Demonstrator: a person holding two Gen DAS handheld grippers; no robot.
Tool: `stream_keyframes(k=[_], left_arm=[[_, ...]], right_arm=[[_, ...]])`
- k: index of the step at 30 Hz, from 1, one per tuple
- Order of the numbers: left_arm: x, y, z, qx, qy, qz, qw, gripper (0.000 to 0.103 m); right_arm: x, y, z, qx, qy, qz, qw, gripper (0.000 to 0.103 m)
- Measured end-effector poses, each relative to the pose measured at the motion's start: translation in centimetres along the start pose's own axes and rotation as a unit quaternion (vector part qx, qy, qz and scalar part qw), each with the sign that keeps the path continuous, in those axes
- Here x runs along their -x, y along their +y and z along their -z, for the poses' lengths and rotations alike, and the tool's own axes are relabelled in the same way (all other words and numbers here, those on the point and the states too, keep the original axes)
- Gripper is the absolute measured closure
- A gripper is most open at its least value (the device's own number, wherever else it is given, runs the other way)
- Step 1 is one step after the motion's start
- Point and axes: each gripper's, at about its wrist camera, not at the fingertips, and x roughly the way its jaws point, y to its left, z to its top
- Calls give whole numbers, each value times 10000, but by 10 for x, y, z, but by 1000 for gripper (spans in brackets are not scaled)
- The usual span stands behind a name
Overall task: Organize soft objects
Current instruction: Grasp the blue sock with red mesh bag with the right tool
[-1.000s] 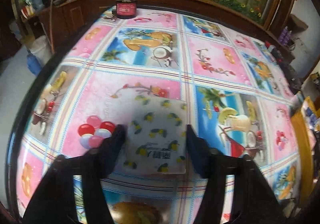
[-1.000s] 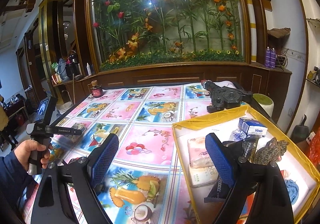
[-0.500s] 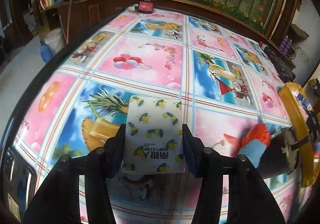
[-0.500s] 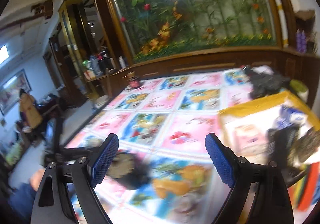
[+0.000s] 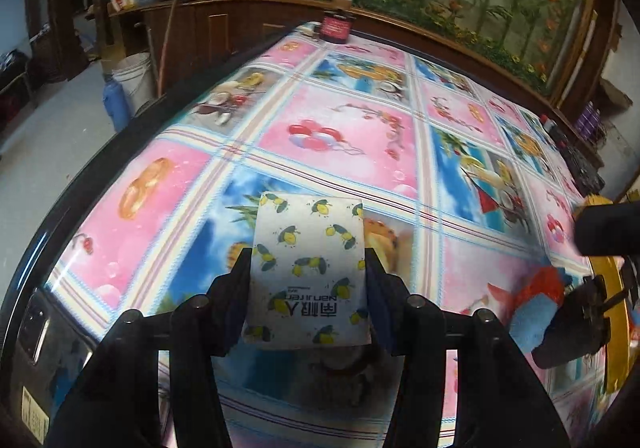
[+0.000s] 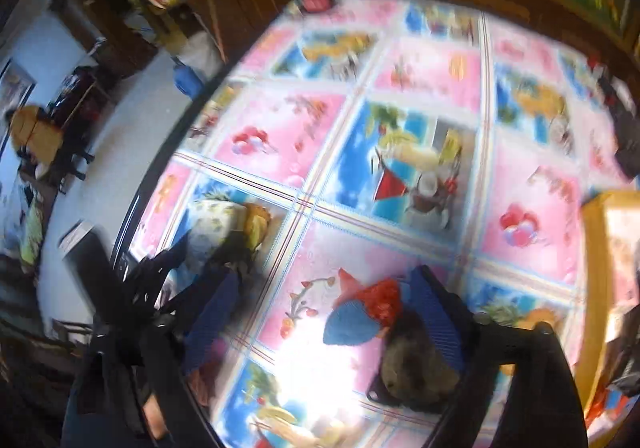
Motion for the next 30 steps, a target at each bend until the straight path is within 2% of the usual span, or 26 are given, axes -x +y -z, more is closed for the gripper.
stream_keyframes(k=[2, 5, 7, 9, 12, 17, 18, 20, 25, 27, 29, 30], left_arm=[[0, 2, -1, 67, 11, 28, 10000, 53], [0, 2, 0, 52, 17, 14, 10000, 53], [0, 3, 0, 81, 15, 25, 10000, 53], [1, 4, -1, 107, 17, 30, 9999, 53], [2, 7, -1, 188, 6, 11, 9998, 53], [2, 10, -1, 245, 8, 22, 9997, 53], [2, 10, -2, 245, 8, 38, 9997, 53], [3, 10, -2, 237, 18, 87, 9997, 53], [3, 5, 0, 145, 30, 116, 9998, 53], [3, 2, 0, 106, 34, 166, 9998, 53], [3, -1, 1, 34, 25, 117, 9999, 53], [3, -2, 1, 22, 27, 132, 9999, 53]], right_arm=[[-19, -7, -17, -317, 394, -96, 9987, 21], [-41, -7, -37, -331, 721, 325, 9963, 21], [-57, -8, -40, -549, 1028, 244, 9929, 22], [-72, -2, -44, -525, 1204, 389, 9906, 22], [-88, -4, -38, -772, 1450, 318, 9859, 22], [-76, 21, -8, -495, 1523, 35, 9871, 22], [-65, 27, -3, -366, 1481, -4, 9883, 21], [-42, 37, 11, -92, 1171, 230, 9928, 21], [3, 45, 65, -35, 240, -66, 9997, 19], [5, 37, 91, -301, -72, -271, 9992, 19], [-3, 26, 110, -633, -325, -289, 9970, 21], [-9, 17, 119, -802, -489, -201, 9954, 29]])
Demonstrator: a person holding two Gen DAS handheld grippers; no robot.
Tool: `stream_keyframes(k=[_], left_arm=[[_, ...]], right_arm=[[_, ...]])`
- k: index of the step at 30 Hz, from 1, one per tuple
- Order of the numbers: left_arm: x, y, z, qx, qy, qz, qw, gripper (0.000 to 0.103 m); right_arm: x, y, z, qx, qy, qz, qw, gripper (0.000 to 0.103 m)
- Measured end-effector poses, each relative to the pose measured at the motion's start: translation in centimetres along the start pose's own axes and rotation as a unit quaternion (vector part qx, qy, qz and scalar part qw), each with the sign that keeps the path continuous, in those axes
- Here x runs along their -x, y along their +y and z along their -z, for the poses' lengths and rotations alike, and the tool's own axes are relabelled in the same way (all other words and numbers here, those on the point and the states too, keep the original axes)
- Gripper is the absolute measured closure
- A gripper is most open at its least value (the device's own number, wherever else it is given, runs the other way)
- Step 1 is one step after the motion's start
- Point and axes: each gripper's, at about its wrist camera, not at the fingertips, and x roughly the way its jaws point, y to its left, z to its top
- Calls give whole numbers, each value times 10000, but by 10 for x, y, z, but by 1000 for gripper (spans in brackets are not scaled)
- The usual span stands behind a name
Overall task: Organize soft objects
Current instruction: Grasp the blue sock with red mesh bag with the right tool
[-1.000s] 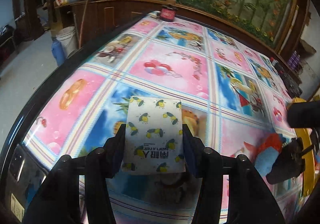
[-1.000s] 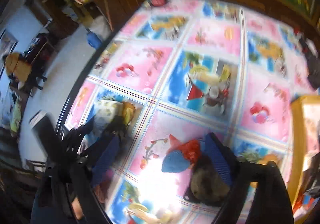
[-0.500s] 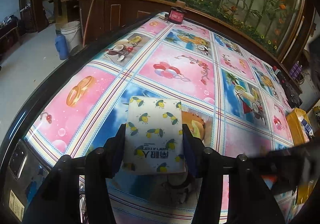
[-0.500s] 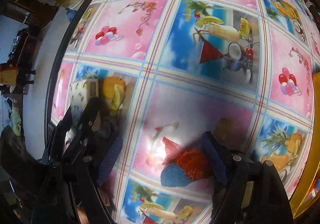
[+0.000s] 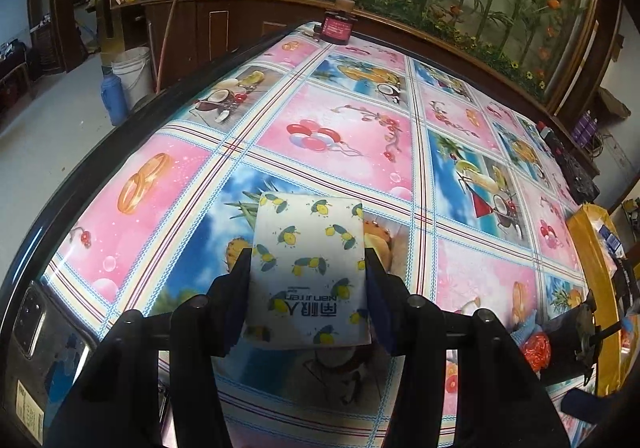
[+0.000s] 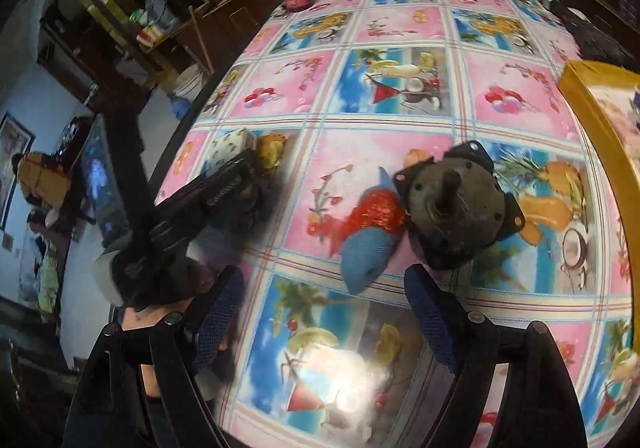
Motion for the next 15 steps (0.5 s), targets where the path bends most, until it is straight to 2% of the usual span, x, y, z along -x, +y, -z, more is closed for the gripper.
stream_keyframes(k=[1, 3, 8, 9, 10, 12, 15], left_arm=[[0, 0, 0, 8, -2, 34, 10000, 53], [0, -1, 1, -26, -13, -1, 10000, 53], [-1, -5, 1, -114, -3, 13, 9999, 53], [-1, -6, 1, -126, 0, 27, 9999, 53], [-1, -6, 1, -136, -3, 25, 9999, 53], [-1, -6, 1, -128, 1, 57, 9999, 53], [-1, -7, 1, -132, -4, 131, 9998, 53]], right_arm=[[-7, -7, 6, -144, -123, 10, 9998, 38], [-20, -15, 13, -325, -301, 93, 9990, 48], [-50, -13, 18, -473, -764, 491, 9947, 57], [-60, -10, 18, -478, -749, 565, 9944, 61], [-64, -6, 16, -460, -741, 606, 9943, 71], [-69, 3, 12, -334, -830, 778, 9929, 72], [-63, 7, 14, -250, -838, 650, 9940, 74]])
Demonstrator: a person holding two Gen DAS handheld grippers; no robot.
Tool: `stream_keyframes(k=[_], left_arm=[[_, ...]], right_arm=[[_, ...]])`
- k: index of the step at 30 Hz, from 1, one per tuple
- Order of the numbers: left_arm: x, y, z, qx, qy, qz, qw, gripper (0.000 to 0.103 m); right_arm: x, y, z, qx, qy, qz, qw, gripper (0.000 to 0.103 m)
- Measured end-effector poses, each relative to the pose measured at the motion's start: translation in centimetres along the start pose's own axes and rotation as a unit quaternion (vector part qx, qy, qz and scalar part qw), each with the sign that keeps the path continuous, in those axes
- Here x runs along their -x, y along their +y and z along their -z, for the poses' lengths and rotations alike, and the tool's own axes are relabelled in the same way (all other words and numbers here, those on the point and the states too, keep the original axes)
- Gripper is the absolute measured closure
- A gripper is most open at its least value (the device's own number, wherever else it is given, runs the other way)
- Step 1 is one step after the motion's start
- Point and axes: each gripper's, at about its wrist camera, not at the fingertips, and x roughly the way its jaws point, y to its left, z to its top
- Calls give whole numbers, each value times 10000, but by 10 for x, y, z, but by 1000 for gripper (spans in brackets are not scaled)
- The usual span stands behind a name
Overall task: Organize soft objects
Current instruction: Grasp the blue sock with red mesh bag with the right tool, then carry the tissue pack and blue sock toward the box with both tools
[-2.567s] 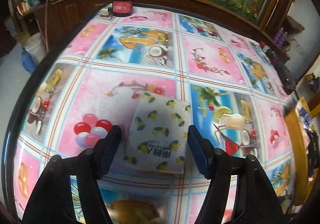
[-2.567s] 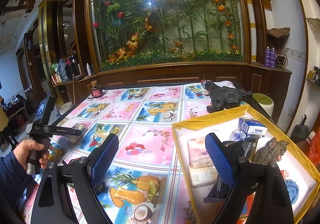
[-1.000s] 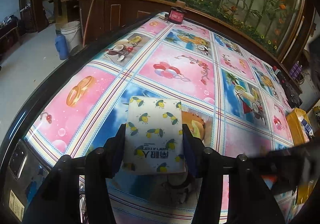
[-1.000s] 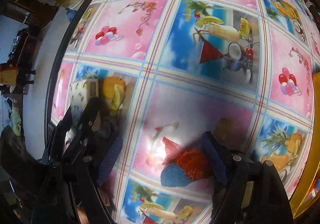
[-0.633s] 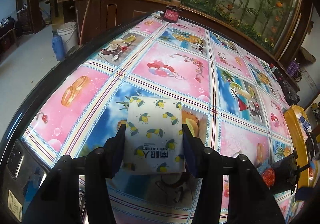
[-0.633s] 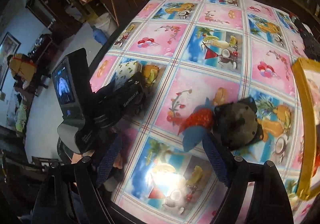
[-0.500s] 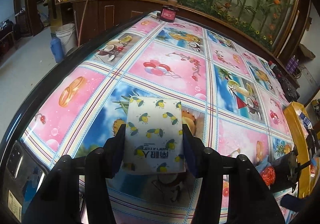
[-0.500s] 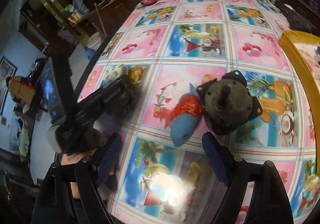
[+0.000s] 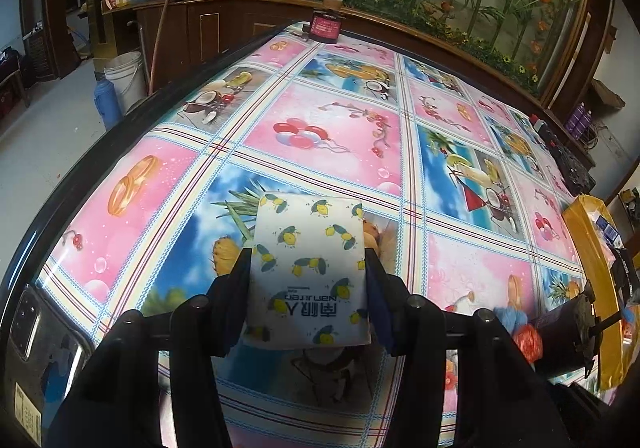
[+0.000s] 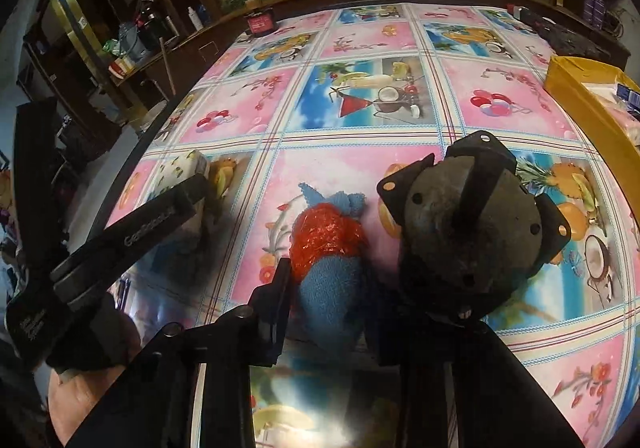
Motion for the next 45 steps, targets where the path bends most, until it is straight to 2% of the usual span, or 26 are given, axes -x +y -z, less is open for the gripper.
stream_keyframes(k=[4, 5, 7, 8, 11, 14, 16, 17, 19, 22, 34, 37, 40, 45], left_arm=[[6, -7, 1, -121, -132, 134, 9997, 53], [8, -9, 1, -134, -167, 238, 9995, 53], [11, -12, 0, -144, -222, 425, 9987, 53], [14, -14, 0, -175, -272, 501, 9982, 53], [19, -22, 4, -293, -257, 575, 9976, 53], [28, -25, 11, -273, -168, 715, 9969, 53], [33, -26, 16, -241, -134, 812, 9963, 53], [36, -27, 19, -256, -131, 827, 9962, 53], [40, -32, 23, -324, -149, 843, 9958, 53], [41, -39, 24, -455, -167, 835, 9953, 53], [25, -44, 28, -514, 24, 1020, 9935, 53], [28, -48, 32, -591, 88, 1070, 9925, 53], [38, -56, 42, -682, 245, 1320, 9886, 53], [55, -78, 65, -1075, 273, 1330, 9849, 53]], right_arm=[[23, -10, 18, 197, -41, -507, 9985, 73], [31, -14, 27, 212, -80, -732, 9971, 73], [46, -21, 41, 311, -208, -874, 9955, 73], [54, -24, 48, 382, -323, -852, 9951, 73], [65, -44, 61, 371, -588, -420, 9967, 73], [58, -64, 62, 71, -430, -463, 9980, 73], [51, -69, 60, 56, -401, -317, 9987, 73], [46, -72, 58, 15, -341, -254, 9991, 73], [37, -78, 51, -124, -232, -442, 9987, 73], [28, -72, 41, -57, -184, -377, 9991, 73], [9, -76, 1, -147, -385, -143, 9990, 74], [15, -82, 6, -130, -480, -119, 9987, 74], [28, -89, 16, -135, -508, -174, 9985, 74], [50, -97, 36, 76, -508, -160, 9986, 74]])
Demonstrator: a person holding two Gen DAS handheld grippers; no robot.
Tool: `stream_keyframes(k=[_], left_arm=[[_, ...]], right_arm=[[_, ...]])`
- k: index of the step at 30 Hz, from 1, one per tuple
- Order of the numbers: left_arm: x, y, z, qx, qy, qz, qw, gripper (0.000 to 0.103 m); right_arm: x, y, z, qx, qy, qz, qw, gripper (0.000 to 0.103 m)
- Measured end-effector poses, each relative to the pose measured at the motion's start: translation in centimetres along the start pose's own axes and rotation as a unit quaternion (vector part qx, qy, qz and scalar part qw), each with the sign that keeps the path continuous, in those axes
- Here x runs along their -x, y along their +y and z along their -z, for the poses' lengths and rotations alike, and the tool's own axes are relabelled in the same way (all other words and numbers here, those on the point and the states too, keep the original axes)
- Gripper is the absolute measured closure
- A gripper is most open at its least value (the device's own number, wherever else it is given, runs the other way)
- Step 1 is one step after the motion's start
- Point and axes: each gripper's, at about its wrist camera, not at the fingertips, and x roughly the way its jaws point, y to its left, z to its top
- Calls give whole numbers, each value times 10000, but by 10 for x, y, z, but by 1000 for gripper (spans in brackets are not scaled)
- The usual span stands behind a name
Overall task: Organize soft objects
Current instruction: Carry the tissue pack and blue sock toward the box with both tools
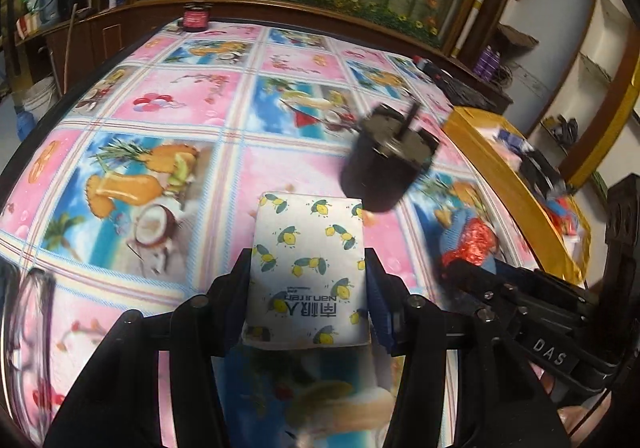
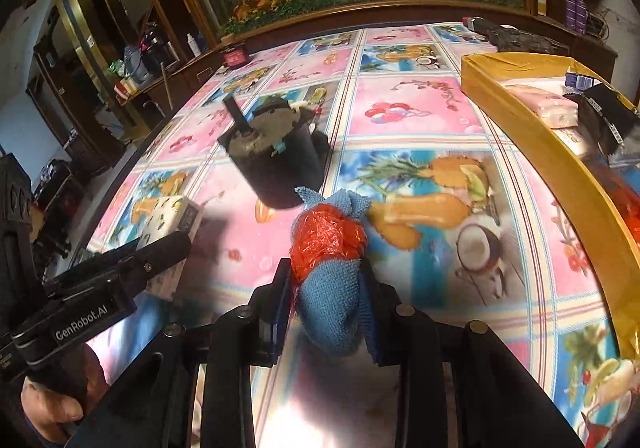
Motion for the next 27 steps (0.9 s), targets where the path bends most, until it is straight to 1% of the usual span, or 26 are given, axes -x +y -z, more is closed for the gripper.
stream_keyframes(k=[1, 2, 4, 6, 8, 10, 13, 16, 20, 27], left_arm=[[0, -4, 3, -54, 1, 1, 10000, 53], [-1, -9, 6, -153, -23, -74, 9999, 53], [-4, -15, 8, -299, 2, -319, 9990, 53], [-3, -15, 7, -252, -75, -364, 9990, 53], [-3, -18, 7, -327, -151, -630, 9974, 53], [-6, -19, 7, -333, -162, -668, 9971, 53], [-4, -22, 7, -313, -285, -727, 9965, 53], [-3, -25, 5, -301, -464, -867, 9947, 53], [0, -23, 3, -205, -604, -902, 9939, 53], [3, -28, 2, -296, -718, -954, 9924, 53]], right_arm=[[1, 1, 3, 59, 32, -1, 10000, 74], [3, 1, 7, 119, 53, 11, 9999, 73], [5, 4, 13, 238, 35, 44, 9997, 73], [8, 3, 15, 335, -12, 122, 9994, 73], [10, 3, 18, 412, -44, 186, 9990, 73], [12, 2, 19, 392, -61, 147, 9991, 73], [13, 4, 19, 435, -108, 197, 9988, 73], [12, 3, 19, 444, -126, 210, 9987, 74], [13, 3, 18, 483, -136, 248, 9984, 74], [13, 1, 18, 517, -128, 277, 9982, 73]])
